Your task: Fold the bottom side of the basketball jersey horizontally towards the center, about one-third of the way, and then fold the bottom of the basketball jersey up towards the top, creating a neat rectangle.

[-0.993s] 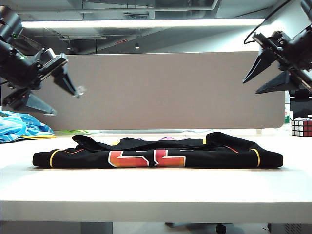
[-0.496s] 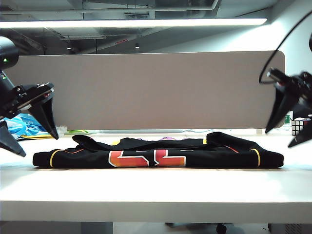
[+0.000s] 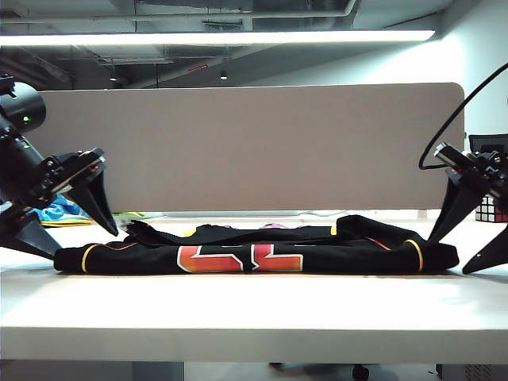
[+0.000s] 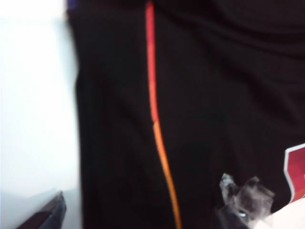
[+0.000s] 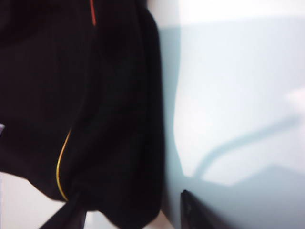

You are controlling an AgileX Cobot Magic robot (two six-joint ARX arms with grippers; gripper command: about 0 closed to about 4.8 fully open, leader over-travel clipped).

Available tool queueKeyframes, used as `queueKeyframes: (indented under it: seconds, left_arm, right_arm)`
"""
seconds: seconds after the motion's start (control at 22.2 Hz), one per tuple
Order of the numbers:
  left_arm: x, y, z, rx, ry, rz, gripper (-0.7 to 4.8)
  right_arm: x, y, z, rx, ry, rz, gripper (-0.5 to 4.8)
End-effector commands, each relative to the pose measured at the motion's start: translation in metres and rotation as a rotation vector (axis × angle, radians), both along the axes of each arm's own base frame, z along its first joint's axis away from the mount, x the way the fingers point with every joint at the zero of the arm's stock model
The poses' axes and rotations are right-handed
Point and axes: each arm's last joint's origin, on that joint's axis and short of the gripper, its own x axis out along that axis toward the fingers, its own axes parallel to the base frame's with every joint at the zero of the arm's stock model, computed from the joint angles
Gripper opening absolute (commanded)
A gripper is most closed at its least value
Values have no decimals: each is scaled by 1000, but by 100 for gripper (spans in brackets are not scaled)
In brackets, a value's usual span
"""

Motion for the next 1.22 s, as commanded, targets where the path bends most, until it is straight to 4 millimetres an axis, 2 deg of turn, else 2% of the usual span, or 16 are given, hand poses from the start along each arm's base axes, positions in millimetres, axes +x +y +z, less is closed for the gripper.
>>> queueKeyframes:
  seconds: [0.05,0.27,0.32,0.36,0.41,0.5,0.54,0.59,0.63,0.77,0.86,1.04,1.08,1.22]
  left_arm:
    - [-5,-4,-17,23,91,-1,393]
    - [-6,-10,-18,22,99,-21,388]
    - [-6,-11,-18,21,104,-22,361]
    - [-8,-11,-18,19,120,-24,257]
    - [-9,-11,-19,20,130,-29,190]
    - [-11,-13,-19,3,150,-44,102]
    - [-12,-13,-19,-1,156,-47,53]
    - [-12,-13,-19,-5,157,-50,27]
    - [-13,-13,-16,-17,150,-69,-5]
    - [-19,-13,-2,-11,122,-83,-5]
    - [-31,-11,16,11,107,-118,-5]
    - [-77,-12,60,44,164,-224,-5]
    - [-93,-11,72,55,166,-240,-5]
    - [-130,-14,95,137,87,-230,-5]
  right_arm:
    - [5,4,-4,32,-8,-10,265]
    - [11,15,-15,57,3,6,265]
    - [11,18,-16,51,8,13,264]
    - [11,22,-18,45,14,25,251]
    - [11,24,-18,38,13,27,235]
    - [11,26,-18,21,5,34,179]
    - [11,26,-18,20,4,35,132]
    - [11,26,-18,21,5,36,98]
    - [10,26,-17,25,5,43,41]
    - [2,26,-6,5,-1,86,-3]
    - [-10,25,10,-22,-4,128,-1]
    - [-48,26,55,-63,-35,199,-1]
    - [-65,26,73,-68,-66,214,-1]
    - [-98,24,105,-79,-158,204,-1]
